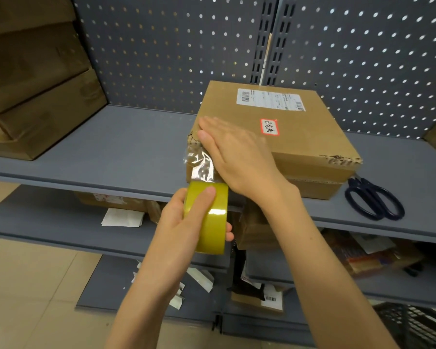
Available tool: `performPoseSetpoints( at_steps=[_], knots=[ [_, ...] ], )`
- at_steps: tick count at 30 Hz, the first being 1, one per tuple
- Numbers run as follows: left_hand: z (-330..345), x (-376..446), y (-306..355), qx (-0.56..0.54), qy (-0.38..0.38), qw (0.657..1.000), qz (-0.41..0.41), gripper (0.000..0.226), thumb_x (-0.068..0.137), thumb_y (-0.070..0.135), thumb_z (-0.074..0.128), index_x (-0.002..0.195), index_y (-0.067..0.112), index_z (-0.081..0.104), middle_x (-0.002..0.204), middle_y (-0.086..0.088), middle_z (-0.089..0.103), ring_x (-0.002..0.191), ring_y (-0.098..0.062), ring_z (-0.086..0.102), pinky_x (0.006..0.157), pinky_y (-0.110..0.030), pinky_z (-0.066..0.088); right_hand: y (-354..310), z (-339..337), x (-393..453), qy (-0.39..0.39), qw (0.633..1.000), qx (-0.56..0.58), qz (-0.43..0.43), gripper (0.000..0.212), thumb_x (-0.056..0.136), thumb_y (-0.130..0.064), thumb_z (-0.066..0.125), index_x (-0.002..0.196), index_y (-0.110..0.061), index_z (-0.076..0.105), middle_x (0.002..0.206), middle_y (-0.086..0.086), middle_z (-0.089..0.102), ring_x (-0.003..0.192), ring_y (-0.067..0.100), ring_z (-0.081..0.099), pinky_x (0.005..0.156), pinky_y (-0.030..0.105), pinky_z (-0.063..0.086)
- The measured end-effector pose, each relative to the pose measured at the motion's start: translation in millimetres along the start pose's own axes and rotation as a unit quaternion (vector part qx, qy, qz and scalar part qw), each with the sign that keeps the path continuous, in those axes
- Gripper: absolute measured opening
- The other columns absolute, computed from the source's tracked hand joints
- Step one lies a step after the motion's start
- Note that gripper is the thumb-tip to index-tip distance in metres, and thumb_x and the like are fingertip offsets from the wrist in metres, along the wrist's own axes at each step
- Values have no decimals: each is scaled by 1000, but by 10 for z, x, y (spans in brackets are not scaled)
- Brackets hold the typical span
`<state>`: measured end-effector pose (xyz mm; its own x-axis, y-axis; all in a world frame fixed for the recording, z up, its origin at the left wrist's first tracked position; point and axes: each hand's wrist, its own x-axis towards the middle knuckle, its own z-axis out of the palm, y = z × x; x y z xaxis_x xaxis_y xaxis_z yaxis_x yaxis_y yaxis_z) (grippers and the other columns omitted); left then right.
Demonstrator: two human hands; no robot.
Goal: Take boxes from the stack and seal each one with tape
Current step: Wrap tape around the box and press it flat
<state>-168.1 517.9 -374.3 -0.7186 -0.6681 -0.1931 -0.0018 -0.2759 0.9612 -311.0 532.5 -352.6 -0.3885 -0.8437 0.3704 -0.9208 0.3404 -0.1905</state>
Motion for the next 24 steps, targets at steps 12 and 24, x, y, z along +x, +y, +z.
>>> performPoseSetpoints(
  at_steps=[12, 24],
  knots=[
    [11, -163, -65, 54, 76, 994, 53, 18, 89, 32, 57, 93, 14, 54, 54, 12, 63, 44, -6, 61, 42, -16, 45, -9, -23, 9, -24, 999, -20, 13, 43, 105, -35, 22, 143, -23, 40, 150, -9, 39, 138, 9, 32, 98, 23, 23],
    [-13, -252, -59, 61, 93, 992, 67, 35, 88, 20, 63, 113, 32, 43, 70, 3, 61, 44, -3, 61, 38, -21, 48, -29, -65, -4, -43, 999, -21, 20, 43, 105, -36, 22, 141, -20, 42, 146, -4, 44, 134, 16, 39, 100, 31, 32]
  ],
)
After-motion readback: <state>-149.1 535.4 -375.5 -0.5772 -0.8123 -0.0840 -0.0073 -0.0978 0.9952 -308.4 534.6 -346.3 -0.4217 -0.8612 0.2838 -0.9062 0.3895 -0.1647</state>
